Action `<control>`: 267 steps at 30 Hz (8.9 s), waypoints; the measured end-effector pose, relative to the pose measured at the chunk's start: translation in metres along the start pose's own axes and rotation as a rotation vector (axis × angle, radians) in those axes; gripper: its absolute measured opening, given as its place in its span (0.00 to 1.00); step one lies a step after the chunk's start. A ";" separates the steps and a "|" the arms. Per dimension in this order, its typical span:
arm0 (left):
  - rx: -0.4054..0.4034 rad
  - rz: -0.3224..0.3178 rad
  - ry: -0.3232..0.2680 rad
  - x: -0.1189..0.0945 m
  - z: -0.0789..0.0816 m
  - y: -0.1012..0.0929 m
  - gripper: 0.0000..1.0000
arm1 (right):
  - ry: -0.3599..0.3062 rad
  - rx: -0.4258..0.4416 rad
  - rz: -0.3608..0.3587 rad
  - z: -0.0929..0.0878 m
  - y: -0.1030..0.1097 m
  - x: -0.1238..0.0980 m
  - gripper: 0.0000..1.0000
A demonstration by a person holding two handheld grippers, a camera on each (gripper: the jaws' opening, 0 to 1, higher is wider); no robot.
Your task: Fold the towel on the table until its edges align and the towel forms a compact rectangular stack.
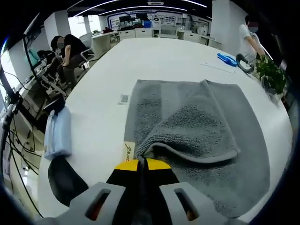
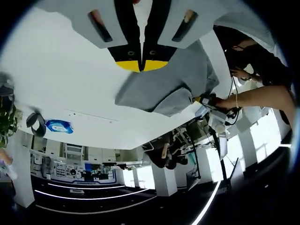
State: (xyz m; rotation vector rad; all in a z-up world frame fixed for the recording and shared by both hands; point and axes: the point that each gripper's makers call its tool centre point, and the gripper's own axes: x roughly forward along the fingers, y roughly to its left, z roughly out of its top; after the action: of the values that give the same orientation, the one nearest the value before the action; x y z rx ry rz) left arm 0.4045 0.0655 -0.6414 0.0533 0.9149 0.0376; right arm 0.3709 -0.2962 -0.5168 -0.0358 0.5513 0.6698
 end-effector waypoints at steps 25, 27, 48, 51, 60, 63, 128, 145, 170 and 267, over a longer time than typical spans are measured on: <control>0.162 -0.140 -0.063 0.016 0.023 -0.088 0.03 | -0.028 -0.019 -0.054 0.009 -0.037 -0.011 0.00; 0.184 -0.153 -0.069 0.017 0.026 -0.096 0.03 | -0.026 -0.023 -0.056 0.009 -0.039 -0.010 0.00; 0.505 -0.230 -0.073 0.041 0.054 -0.164 0.03 | -0.001 -0.008 -0.089 -0.004 -0.060 -0.018 0.00; 0.512 -0.246 -0.069 0.043 0.059 -0.168 0.03 | -0.001 0.011 -0.097 -0.006 -0.064 -0.019 0.00; 0.207 -0.299 -0.157 0.016 0.083 -0.160 0.06 | 0.079 0.019 -0.156 -0.024 -0.099 0.006 0.00; 0.174 -0.322 -0.204 -0.008 0.082 -0.164 0.06 | 0.105 0.033 -0.186 -0.032 -0.110 0.022 0.00; 0.550 -0.316 0.005 0.007 0.002 -0.198 0.00 | 0.436 -0.090 -0.199 -0.143 -0.115 0.012 0.00; 0.227 -0.387 0.043 0.018 0.025 -0.194 0.05 | 0.474 -0.040 -0.163 -0.152 -0.102 0.001 0.00; 0.116 -0.297 0.005 0.036 0.051 -0.155 0.11 | 0.466 -0.004 -0.156 -0.151 -0.103 0.002 0.00; 0.530 -0.414 0.035 -0.006 -0.007 -0.232 0.09 | 0.511 0.078 0.027 -0.175 -0.004 -0.014 0.00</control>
State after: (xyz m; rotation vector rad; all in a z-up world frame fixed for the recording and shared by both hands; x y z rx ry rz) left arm 0.3974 -0.1662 -0.6554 0.3550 0.9363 -0.5913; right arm 0.2813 -0.3439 -0.6604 -0.1289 1.0708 0.6660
